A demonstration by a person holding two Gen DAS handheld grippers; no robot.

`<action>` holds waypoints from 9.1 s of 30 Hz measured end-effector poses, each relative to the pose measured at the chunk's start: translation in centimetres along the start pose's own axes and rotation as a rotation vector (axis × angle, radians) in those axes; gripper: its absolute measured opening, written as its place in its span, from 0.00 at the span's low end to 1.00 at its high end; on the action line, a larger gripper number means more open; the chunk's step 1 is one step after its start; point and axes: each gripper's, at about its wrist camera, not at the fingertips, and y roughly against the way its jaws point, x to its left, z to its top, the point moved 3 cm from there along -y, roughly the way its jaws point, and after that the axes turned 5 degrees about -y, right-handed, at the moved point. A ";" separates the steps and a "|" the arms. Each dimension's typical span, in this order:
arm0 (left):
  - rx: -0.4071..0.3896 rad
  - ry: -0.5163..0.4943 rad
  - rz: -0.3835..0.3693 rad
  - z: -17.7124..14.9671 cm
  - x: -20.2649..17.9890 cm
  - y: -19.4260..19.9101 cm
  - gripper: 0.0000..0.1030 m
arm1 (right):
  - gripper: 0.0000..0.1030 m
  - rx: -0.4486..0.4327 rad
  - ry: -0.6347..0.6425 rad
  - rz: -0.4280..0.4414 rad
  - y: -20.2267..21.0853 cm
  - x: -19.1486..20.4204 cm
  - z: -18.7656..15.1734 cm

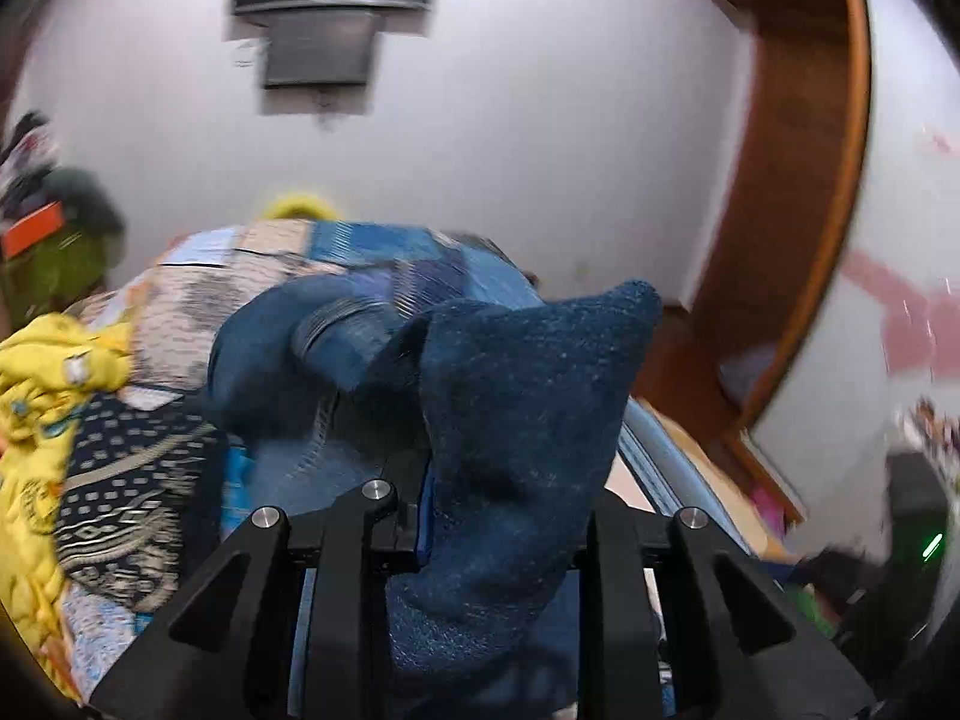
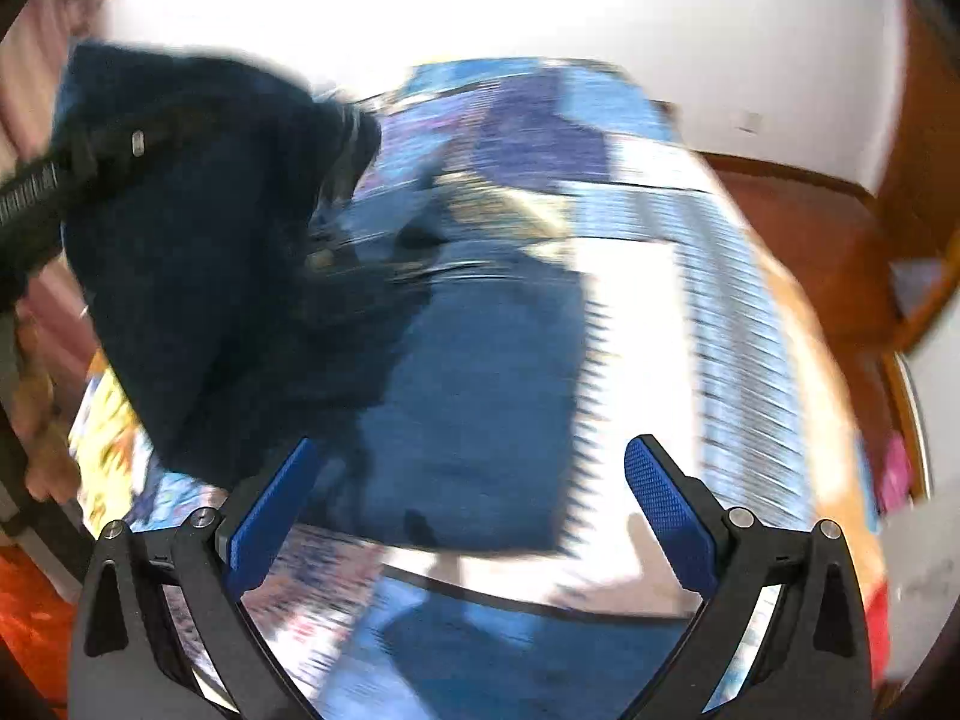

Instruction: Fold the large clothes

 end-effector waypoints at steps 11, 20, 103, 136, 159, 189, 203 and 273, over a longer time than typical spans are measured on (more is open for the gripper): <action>0.324 -0.232 -0.151 -8.7 -8.5 -5.9 0.21 | 0.99 -0.014 -0.225 -0.087 3.7 -10.1 -2.8; 0.413 -0.166 -0.310 -8.5 -9.4 -3.3 0.59 | 0.99 -0.029 -0.187 -0.077 5.4 -9.3 -3.3; 0.479 0.475 -0.454 -7.4 11.7 -8.5 0.51 | 0.37 0.299 -0.171 0.374 -10.4 -2.2 5.9; 0.354 0.547 -0.122 -7.9 42.4 -3.7 0.51 | 0.35 0.275 -0.083 0.536 -24.3 24.6 10.3; 0.452 0.273 0.142 -13.1 35.9 3.7 0.78 | 0.63 0.251 0.123 0.285 -19.1 23.4 5.5; -0.390 -0.003 0.316 -3.1 13.4 37.8 0.79 | 0.64 -0.571 0.267 0.495 18.5 25.4 -0.4; -0.467 0.056 0.411 -7.4 9.8 40.8 0.92 | 0.84 -0.729 0.316 0.347 20.3 26.0 -5.3; -0.410 0.032 0.352 -8.0 9.4 38.6 0.99 | 1.00 -0.690 0.253 0.279 20.7 24.3 -6.4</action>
